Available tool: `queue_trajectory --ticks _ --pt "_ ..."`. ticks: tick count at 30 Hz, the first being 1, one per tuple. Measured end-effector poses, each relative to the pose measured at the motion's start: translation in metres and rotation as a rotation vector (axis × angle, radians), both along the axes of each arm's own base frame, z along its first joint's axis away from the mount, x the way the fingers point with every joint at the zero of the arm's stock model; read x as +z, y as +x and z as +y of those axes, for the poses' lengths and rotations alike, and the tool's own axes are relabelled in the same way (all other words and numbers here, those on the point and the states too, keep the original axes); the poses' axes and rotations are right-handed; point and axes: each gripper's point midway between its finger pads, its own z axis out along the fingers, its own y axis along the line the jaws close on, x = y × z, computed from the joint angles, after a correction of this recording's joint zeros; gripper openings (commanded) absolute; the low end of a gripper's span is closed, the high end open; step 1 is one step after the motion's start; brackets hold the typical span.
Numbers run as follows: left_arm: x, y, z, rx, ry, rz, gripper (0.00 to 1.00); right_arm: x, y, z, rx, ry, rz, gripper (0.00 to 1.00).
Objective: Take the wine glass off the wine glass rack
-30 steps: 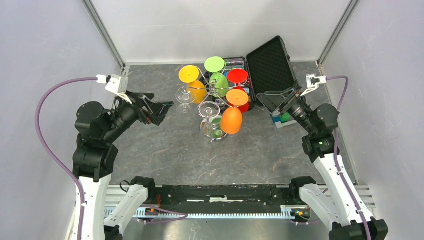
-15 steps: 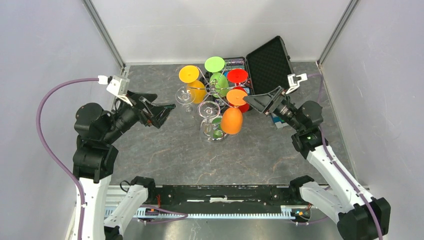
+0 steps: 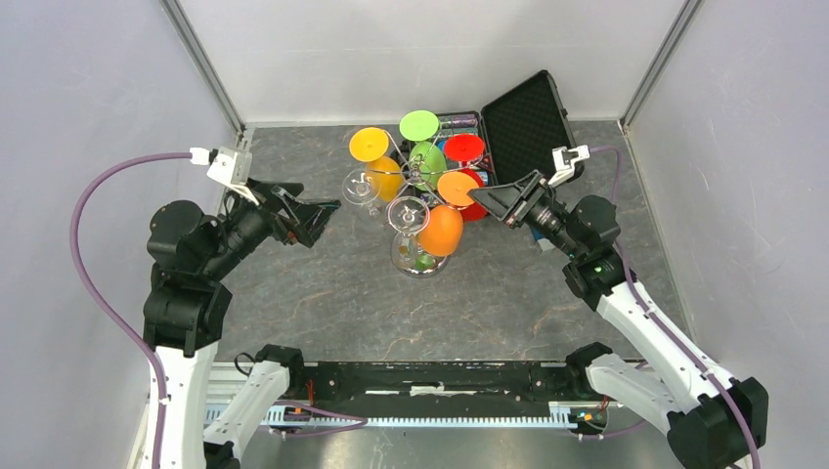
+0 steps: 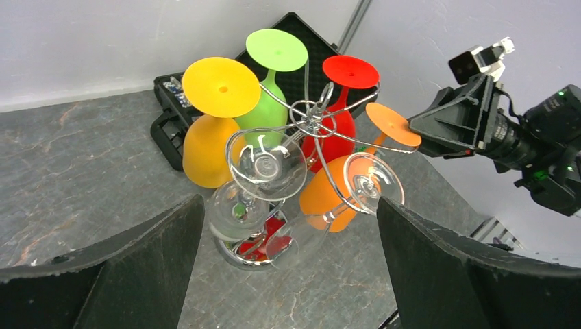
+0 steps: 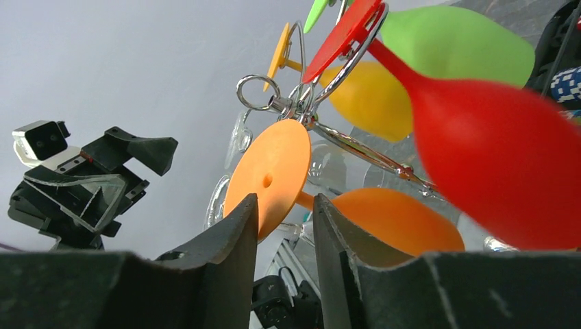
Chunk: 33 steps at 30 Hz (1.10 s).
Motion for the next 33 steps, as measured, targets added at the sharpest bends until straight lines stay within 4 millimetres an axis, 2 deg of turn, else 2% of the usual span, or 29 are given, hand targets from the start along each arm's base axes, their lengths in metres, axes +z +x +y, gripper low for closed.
queue_trajectory --ticks 3,8,12,28,33 --pt "-0.002 0.002 0.002 0.016 0.002 0.009 1.00 0.001 0.003 -0.001 -0.022 -0.013 0.000 0.39" --pt "-0.008 0.004 0.005 0.037 0.006 0.030 1.00 -0.003 0.011 -0.004 -0.068 -0.044 0.019 0.60" --pt "-0.011 0.005 0.006 0.041 0.008 0.037 1.00 -0.009 0.016 -0.005 -0.091 -0.065 0.050 0.60" --pt "-0.029 0.008 0.012 0.082 0.017 0.073 1.00 0.031 0.029 0.004 -0.094 -0.057 0.007 0.60" --pt "-0.032 0.007 0.013 0.090 0.019 0.082 1.00 0.032 0.029 0.006 -0.092 -0.056 0.007 0.60"
